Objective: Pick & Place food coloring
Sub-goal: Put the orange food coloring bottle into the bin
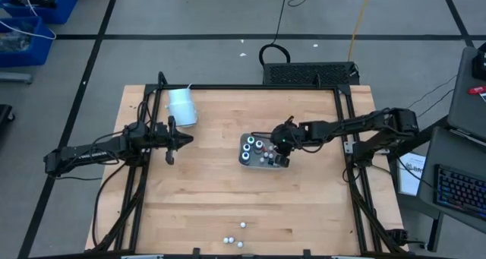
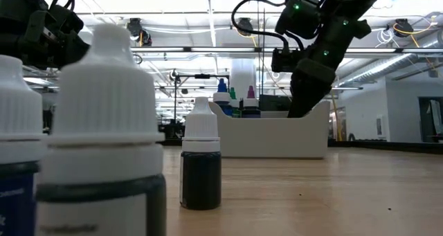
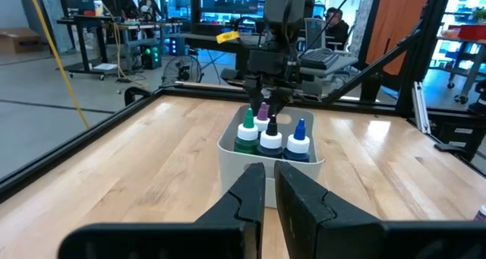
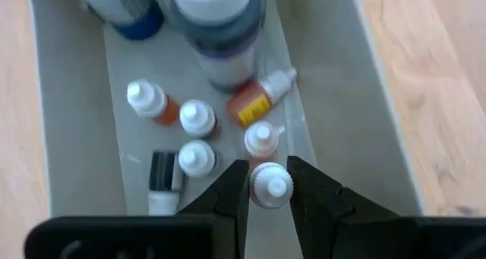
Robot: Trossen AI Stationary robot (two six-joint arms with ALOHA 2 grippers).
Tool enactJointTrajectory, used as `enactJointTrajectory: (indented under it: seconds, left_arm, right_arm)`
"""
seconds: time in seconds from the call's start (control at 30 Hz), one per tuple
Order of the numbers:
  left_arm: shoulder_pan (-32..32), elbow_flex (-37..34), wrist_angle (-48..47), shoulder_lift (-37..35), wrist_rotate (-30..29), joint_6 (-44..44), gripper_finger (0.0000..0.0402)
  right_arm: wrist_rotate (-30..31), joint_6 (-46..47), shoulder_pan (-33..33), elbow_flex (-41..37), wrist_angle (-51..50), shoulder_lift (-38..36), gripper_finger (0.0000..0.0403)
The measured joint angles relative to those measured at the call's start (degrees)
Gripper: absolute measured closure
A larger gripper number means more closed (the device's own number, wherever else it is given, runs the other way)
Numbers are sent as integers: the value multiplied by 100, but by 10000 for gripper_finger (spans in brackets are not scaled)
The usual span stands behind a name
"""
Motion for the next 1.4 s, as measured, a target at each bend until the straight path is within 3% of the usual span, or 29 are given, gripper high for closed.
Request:
enactJointTrajectory:
  seconds: [0.4, 1.4]
  left_arm:
    - [0, 0, 1, -1, -4, -11, 364]
    - [-2, 0, 7, -1, -48, -9, 364]
  right_arm:
    - [39, 17, 71, -454, 517, -16, 333]
    - [-4, -36, 67, -487, 397, -199, 323]
